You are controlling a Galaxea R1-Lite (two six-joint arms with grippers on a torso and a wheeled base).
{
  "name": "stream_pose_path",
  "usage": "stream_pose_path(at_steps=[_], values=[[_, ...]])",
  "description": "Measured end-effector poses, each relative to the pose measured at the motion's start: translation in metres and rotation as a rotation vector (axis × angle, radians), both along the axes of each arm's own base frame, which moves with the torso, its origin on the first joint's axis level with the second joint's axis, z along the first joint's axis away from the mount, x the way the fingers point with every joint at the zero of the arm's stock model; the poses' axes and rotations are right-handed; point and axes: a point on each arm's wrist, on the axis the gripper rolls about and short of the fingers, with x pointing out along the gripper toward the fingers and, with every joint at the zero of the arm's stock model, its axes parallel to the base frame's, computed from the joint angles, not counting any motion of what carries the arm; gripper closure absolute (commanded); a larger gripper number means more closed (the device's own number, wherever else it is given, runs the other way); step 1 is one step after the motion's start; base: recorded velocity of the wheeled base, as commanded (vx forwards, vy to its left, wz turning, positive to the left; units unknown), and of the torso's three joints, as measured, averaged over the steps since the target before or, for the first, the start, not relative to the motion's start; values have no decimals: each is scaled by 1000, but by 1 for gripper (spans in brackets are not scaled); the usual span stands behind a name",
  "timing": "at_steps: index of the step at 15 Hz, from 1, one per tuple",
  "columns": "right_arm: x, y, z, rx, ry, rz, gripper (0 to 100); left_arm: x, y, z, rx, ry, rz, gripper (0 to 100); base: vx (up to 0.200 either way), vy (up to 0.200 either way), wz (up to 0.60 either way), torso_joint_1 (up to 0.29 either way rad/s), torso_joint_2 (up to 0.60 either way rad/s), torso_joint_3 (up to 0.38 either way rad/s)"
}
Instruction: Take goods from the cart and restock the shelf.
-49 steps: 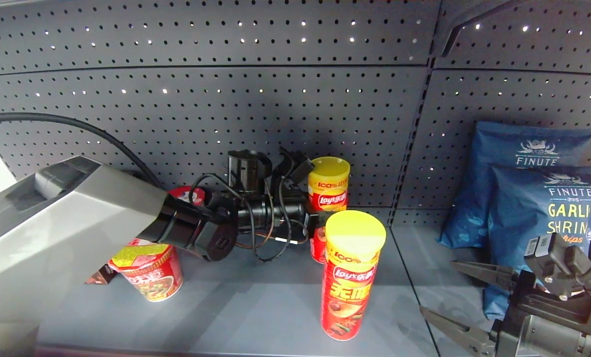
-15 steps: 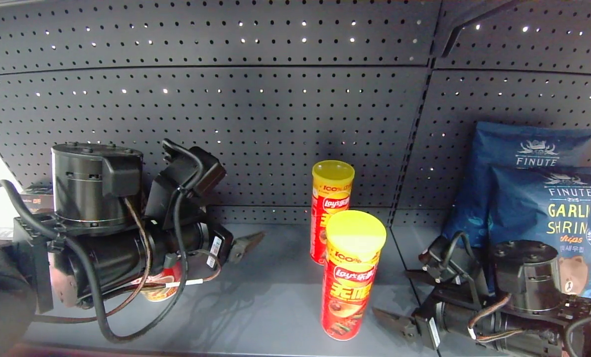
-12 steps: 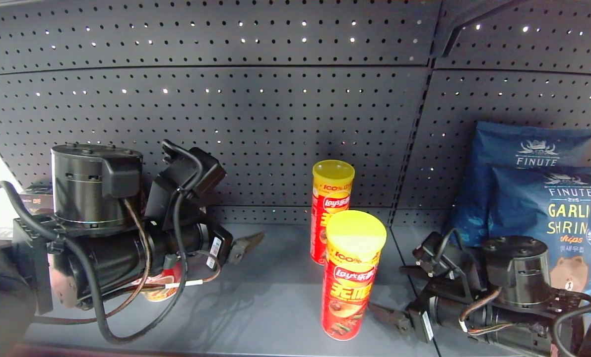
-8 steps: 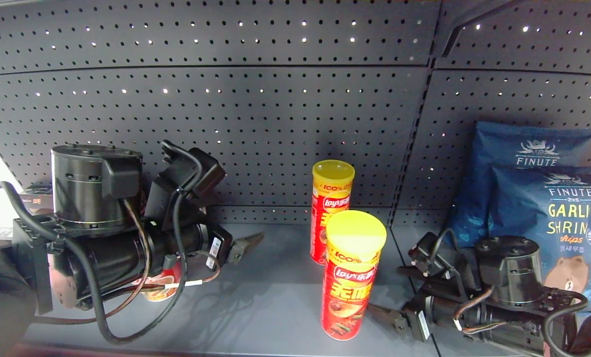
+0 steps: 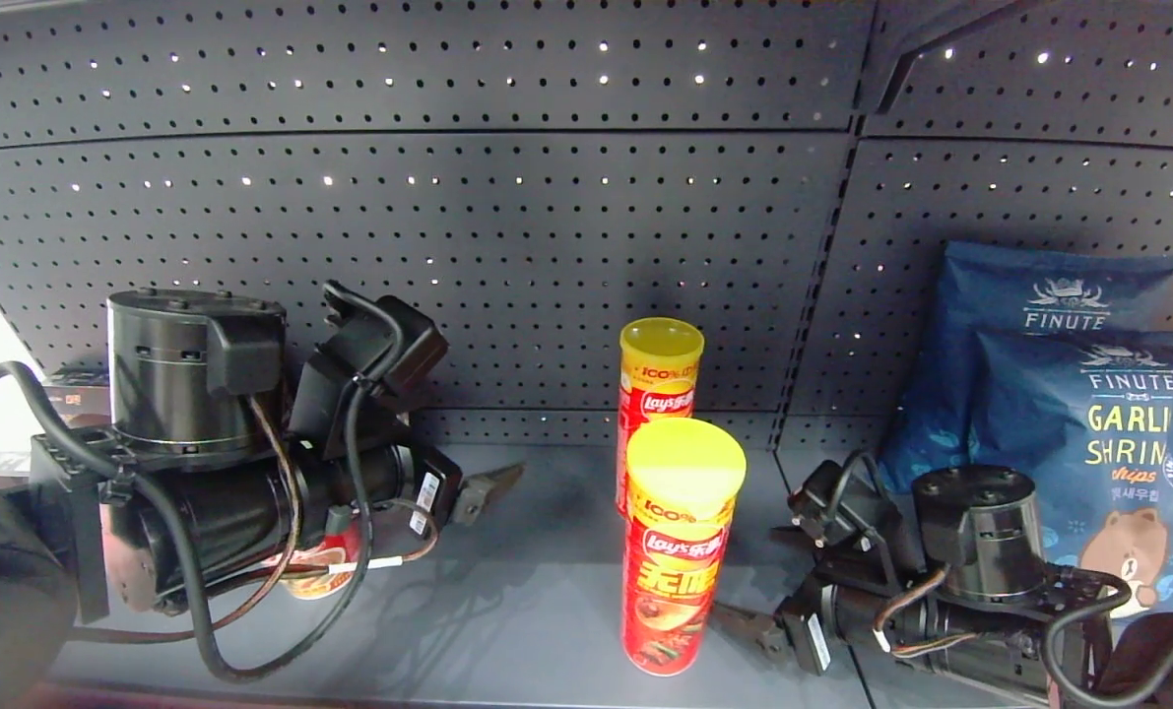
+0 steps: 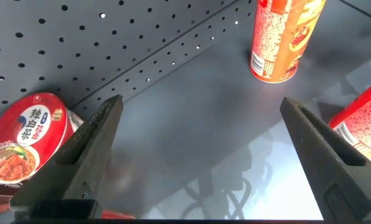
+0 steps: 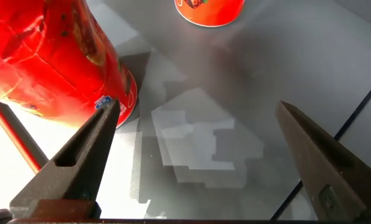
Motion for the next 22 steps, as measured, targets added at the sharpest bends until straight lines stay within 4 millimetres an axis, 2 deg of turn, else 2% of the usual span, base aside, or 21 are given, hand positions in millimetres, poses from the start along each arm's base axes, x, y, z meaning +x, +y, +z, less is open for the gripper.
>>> stream_pose_path(at_steps=[22], values=[[-3,0,4,10,-12,2,0,-1,3,-4,7,12,7,0,0,0,0,0,0,0]])
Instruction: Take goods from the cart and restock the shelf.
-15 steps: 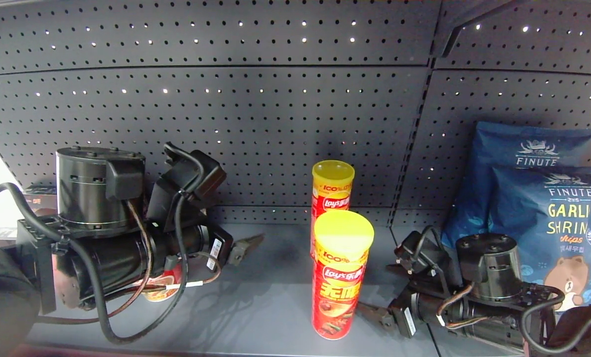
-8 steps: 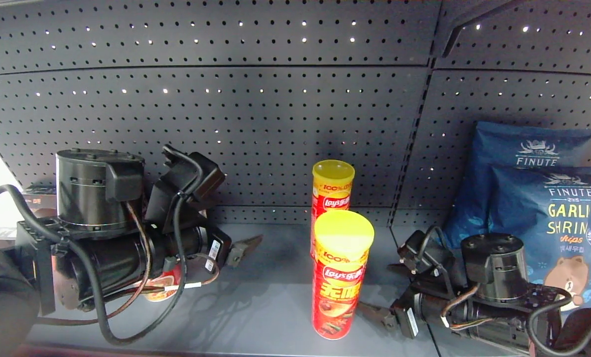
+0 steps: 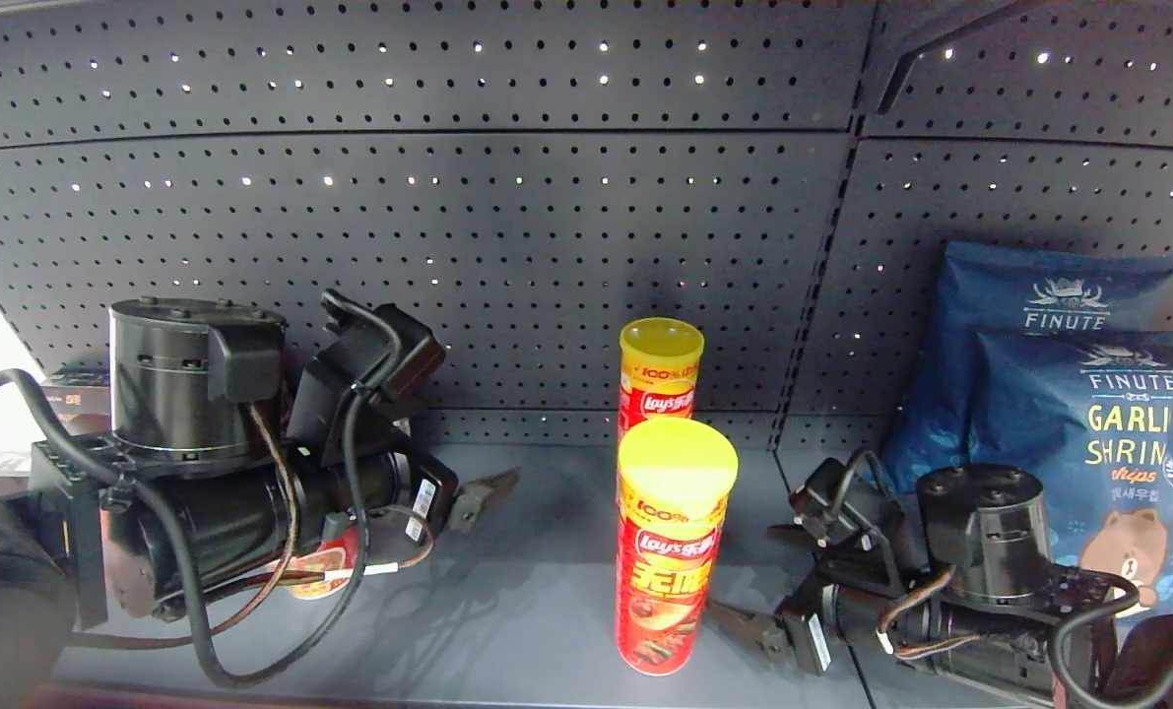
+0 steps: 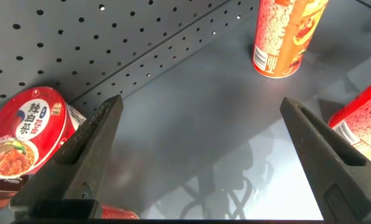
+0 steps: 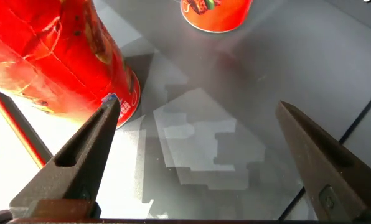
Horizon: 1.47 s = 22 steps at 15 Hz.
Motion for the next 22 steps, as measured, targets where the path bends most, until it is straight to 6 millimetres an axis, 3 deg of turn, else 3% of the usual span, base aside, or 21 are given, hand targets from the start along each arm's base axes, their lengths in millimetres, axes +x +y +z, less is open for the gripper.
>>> stream_pose_path(at_steps=[3,6,8,10,14,18,20,22], values=[[-2,-4,18,52,-50,-52,0,-7,4,10,-27,-45,3,0,0,0,0,0,0,0],[-14,-19,53,148,-143,-126,0,-36,23,33,-81,-140,15,0,0,0,0,0,0,0],[-32,-46,70,191,-202,-198,0,-69,49,42,-122,-210,45,0,0,0,0,0,0,0],[-55,-83,75,211,-250,-313,0,-107,79,39,-147,-281,114,0,0,0,0,0,0,0],[-110,-135,57,197,-302,-540,0,-179,113,4,-122,-306,298,0,0,0,0,0,0,0],[-169,-156,26,130,-277,-747,0,-239,128,-44,-78,-264,454,0,0,0,0,0,0,0],[-197,-161,10,109,-274,-804,0,-252,129,-66,-82,-287,502,0,0,0,0,0,0,0],[-220,-163,-5,113,-294,-846,0,-252,129,-81,-118,-357,518,0,0,0,0,0,0,0]])
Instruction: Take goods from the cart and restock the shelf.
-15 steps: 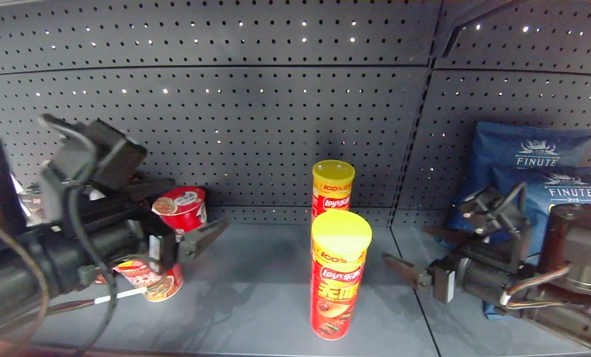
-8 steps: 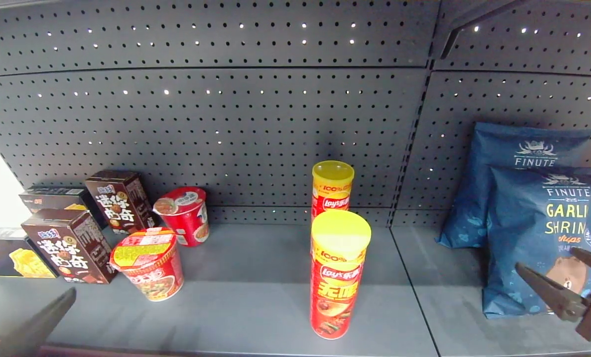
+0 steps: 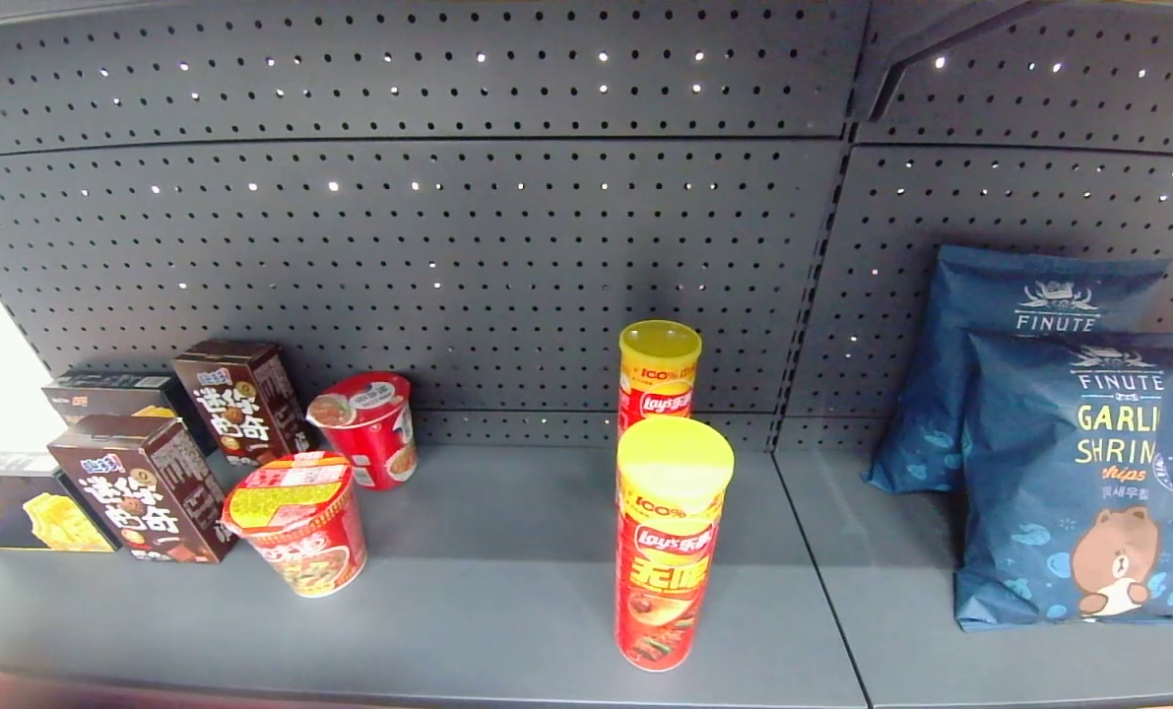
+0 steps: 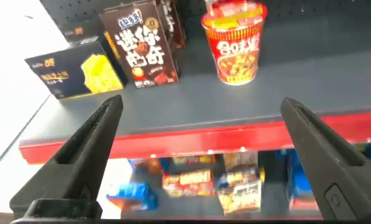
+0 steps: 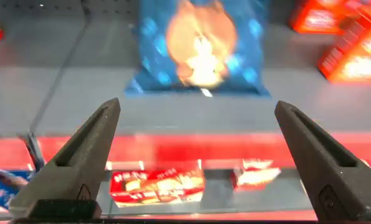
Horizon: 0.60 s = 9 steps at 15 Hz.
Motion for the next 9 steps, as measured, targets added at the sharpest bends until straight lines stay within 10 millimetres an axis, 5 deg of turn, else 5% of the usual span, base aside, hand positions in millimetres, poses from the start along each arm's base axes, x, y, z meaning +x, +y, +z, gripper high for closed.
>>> stream_pose_path(at_steps=[6,9], values=[[-19,2,-16,10,-119,17,0,2,-2,-22,-216,-12,-86,0,0,0,0,0,0,0],[-20,1,-16,38,-138,-2,0,2,-2,-26,-191,28,-81,0,0,0,0,0,0,0]])
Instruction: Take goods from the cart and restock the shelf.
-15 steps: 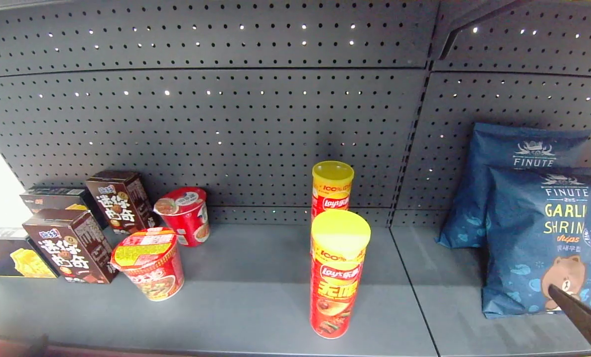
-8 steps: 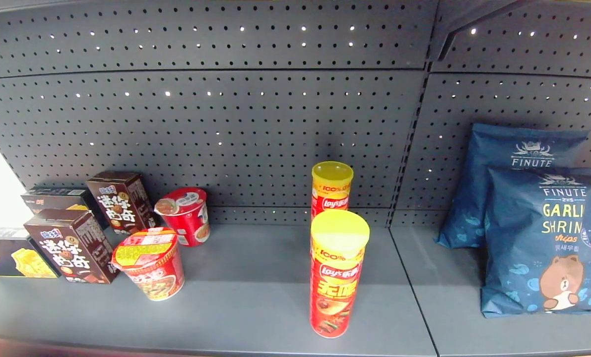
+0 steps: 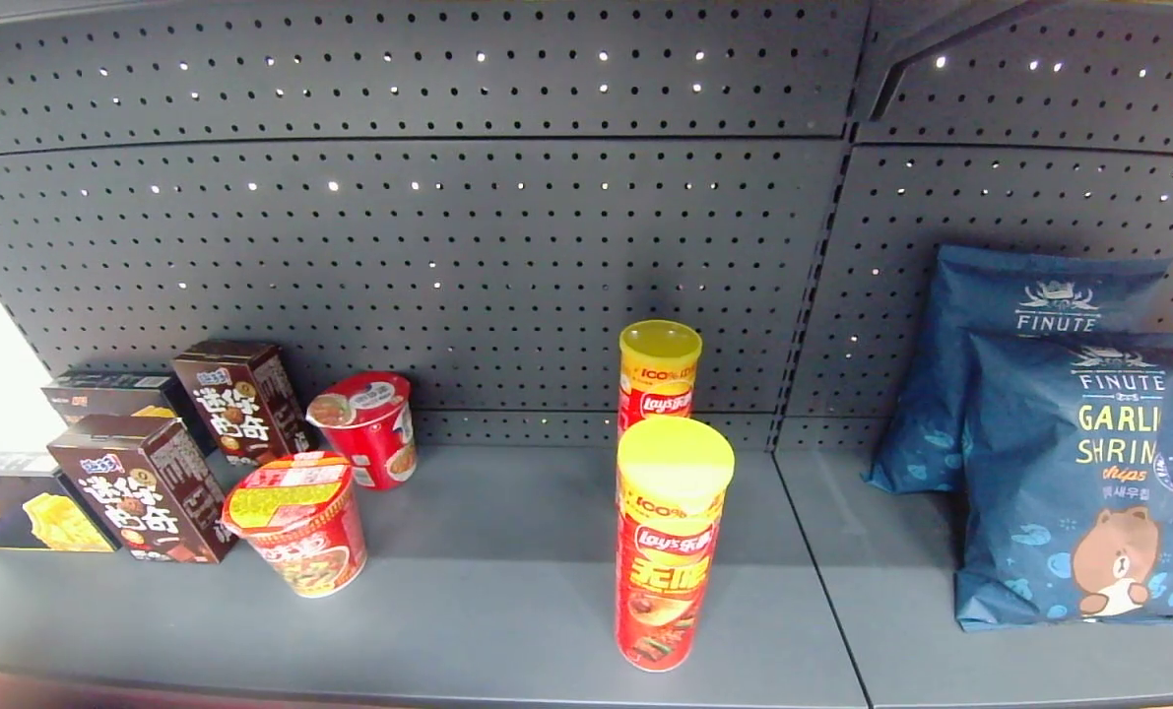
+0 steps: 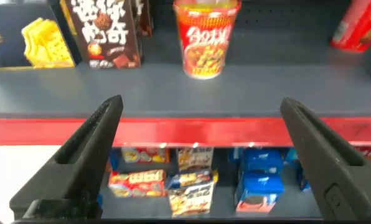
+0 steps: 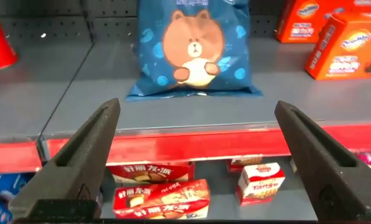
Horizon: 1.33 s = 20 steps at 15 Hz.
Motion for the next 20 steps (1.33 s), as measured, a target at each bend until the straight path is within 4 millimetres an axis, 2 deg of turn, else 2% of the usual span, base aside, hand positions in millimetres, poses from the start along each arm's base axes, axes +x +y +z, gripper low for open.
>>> stream_pose_path(at_steps=[5,8,20], values=[[0,1,0,-72,4,25,0,0,0,0,7,4,-5,0,0,0,0,0,0,0],[0,1,0,-72,5,29,0,0,0,0,6,4,-3,0,-200,0,0,6,7,-1],[0,1,0,-73,4,34,0,0,0,-1,19,8,-10,0,0,0,0,0,0,0]])
